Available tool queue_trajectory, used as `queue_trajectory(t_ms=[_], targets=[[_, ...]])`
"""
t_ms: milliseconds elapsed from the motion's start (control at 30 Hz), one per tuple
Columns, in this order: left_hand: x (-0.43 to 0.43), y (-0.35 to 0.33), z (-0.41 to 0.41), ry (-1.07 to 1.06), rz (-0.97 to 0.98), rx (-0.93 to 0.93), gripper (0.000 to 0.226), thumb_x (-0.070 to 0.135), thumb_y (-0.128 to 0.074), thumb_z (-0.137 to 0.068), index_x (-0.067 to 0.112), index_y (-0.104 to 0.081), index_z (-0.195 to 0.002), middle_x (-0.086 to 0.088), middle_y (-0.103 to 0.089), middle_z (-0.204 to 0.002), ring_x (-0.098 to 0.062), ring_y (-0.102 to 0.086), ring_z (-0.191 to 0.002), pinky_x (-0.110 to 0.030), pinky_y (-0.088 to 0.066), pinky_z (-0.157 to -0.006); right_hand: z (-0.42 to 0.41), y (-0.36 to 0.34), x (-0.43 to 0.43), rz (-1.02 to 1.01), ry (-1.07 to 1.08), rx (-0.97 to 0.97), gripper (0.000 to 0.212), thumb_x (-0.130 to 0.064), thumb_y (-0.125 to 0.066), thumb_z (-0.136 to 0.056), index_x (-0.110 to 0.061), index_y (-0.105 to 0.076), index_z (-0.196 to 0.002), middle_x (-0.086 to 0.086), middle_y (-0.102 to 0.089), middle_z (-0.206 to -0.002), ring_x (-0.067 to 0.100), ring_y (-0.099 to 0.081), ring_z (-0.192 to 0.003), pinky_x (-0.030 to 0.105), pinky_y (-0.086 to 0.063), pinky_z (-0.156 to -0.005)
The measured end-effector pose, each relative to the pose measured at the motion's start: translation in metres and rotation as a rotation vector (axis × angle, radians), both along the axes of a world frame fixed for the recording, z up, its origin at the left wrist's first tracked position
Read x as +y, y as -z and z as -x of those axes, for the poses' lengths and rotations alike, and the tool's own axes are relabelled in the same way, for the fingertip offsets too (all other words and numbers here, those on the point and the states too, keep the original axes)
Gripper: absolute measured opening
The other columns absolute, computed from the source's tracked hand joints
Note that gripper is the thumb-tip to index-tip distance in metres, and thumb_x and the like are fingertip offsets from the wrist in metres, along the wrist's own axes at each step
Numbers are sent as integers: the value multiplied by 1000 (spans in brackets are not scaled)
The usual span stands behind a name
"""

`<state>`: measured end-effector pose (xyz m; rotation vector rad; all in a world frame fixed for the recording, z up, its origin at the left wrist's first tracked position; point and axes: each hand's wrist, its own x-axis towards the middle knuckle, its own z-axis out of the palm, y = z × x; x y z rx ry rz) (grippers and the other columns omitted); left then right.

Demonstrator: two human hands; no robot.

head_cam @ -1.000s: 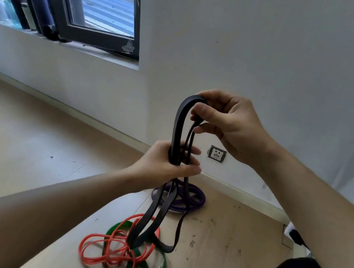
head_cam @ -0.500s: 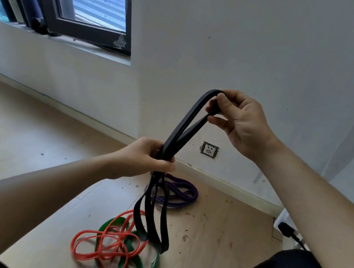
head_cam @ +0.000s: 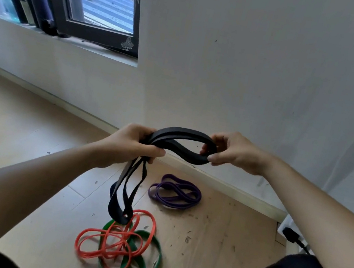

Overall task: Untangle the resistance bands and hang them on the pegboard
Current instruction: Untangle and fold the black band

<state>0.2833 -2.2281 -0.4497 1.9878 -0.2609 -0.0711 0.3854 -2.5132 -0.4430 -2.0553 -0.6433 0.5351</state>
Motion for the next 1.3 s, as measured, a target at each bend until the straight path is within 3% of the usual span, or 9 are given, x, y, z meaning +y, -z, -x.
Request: queue_trajectory(t_ms=[133, 267, 400, 500, 667, 800, 900, 1067, 1300], targets=[[-1, -3, 0, 13, -34, 17, 7, 7, -73, -90, 4, -72, -96, -5, -60, -74, -18, -60, -68, -30, -51, -68, 7, -4, 17, 214, -103, -117, 63, -19, -85, -80, -24, -58, -136, -5, -66, -125, 14, -62, -117, 31, -53, -98], [-9, -5, 2, 81, -132, 41, 13, 10, -75, -89, 7, -75, -101, -5, -68, -77, -14, -64, -68, -24, -52, -65, 26, -18, 46, 187, -164, -275, 81, -37, -88, -75, -31, -49, -146, -15, -62, -132, 2, -53, -123, 15, -41, -94], [-14, -5, 1, 83, -133, 44, 12, 9, -78, -87, 5, -76, -98, -2, -68, -71, -14, -66, -66, -24, -53, -64, 35, -11, 68, 235, -250, -284, 45, -29, -86, -76, -20, -69, -117, -5, -73, -102, 10, -67, -93, 30, -52, -81], [-10, -3, 0, 62, -144, 48, 14, 11, -80, -85, 9, -74, -98, -2, -67, -72, -17, -68, -69, -29, -55, -70, 33, -14, 65, 171, -231, -246, 15, -17, -77, -84, -4, -70, -88, 2, -58, -69, 15, -51, -62, 38, -37, -61], [-12, 6, 1, 97, -118, 72, 22, 12, -79, -82, 13, -71, -103, -13, -69, -87, -27, -69, -83, -39, -56, -85, 35, -33, 55, 50, -216, -176, 8, -10, -73, -90, -3, -71, -93, -1, -66, -75, 3, -65, -69, 15, -48, -62], [-15, 22, 7, 168, -197, 106, 25, -3, -69, -87, 8, -66, -109, -19, -69, -99, -31, -69, -97, -41, -60, -89, 30, -46, 39, -197, -158, -62, 8, -5, -67, -93, -4, -70, -100, 10, -73, -90, 26, -75, -89, 34, -60, -86], [-11, 25, 7, 159, -117, 151, 34, -11, -54, -94, 9, -64, -120, -15, -74, -102, -25, -72, -101, -34, -58, -90, 27, -55, 28, -305, -80, -77, 12, -7, -66, -94, -1, -70, -104, 7, -68, -85, 22, -70, -81, 33, -59, -83], [-3, 26, 1, 51, 4, 132, 56, -3, -57, -95, 33, -54, -138, 0, -66, -132, -20, -70, -113, -44, -57, -99, 25, -54, 13, -226, -67, -106, 18, -8, -69, -92, 6, -68, -104, 4, -61, -74, 17, -60, -69, 30, -54, -71], [0, 19, 4, -11, -30, -1, 29, 4, -77, -87, 15, -71, -113, -12, -74, -100, -24, -73, -98, -39, -59, -95, 27, -54, 7, -85, -81, -158, 9, -10, -74, -89, -2, -74, -94, 8, -63, -77, 17, -60, -70, 24, -52, -67]])
